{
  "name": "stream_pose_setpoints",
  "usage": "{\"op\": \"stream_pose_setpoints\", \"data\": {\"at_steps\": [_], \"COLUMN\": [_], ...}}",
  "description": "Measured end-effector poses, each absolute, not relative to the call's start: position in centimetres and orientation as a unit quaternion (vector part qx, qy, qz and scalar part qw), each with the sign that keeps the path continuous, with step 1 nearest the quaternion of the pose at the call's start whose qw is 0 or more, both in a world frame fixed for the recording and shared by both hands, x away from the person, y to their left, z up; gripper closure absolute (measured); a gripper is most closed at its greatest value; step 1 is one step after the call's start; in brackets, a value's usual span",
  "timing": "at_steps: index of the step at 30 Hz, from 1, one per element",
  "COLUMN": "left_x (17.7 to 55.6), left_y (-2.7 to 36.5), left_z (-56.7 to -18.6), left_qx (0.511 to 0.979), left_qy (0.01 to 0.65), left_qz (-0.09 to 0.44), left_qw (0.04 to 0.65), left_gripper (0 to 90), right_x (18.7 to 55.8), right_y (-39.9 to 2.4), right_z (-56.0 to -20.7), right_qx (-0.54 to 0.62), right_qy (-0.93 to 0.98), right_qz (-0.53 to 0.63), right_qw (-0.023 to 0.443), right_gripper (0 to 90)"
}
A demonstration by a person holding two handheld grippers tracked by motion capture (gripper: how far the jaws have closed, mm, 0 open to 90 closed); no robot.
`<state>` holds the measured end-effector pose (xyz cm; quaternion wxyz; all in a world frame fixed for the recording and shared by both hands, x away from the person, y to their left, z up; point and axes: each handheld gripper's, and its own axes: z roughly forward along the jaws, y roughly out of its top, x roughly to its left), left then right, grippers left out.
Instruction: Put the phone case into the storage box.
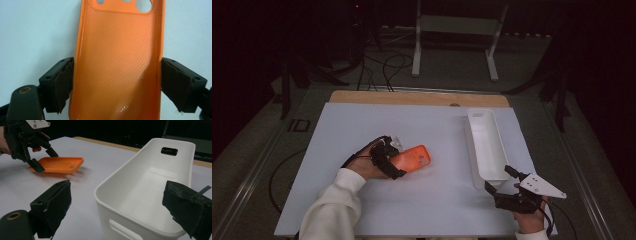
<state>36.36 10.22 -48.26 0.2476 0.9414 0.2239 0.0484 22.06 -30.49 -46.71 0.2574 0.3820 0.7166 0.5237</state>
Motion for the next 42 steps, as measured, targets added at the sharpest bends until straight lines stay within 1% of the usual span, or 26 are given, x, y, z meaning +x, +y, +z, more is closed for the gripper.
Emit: {"op": "stream_pose_setpoints", "data": {"at_steps": [18, 42], "left_x": [35.1, 33.1], "left_y": [10.7, 9.9], "left_z": [-46.1, -45.0], "left_qx": [0.923, 0.910], "left_qy": [0.224, 0.209], "left_qz": [0.083, 0.115], "left_qw": [0.302, 0.340], "left_gripper": [16.2, 16.2], "right_x": [22.5, 25.6], "right_y": [-29.4, -24.2], "right_z": [-45.8, -44.2], "right_qx": [0.375, 0.355], "right_qy": [0.717, 0.743], "right_qz": [0.534, 0.540], "right_qw": [0.244, 0.175], "right_gripper": [8.4, 8.4]}}
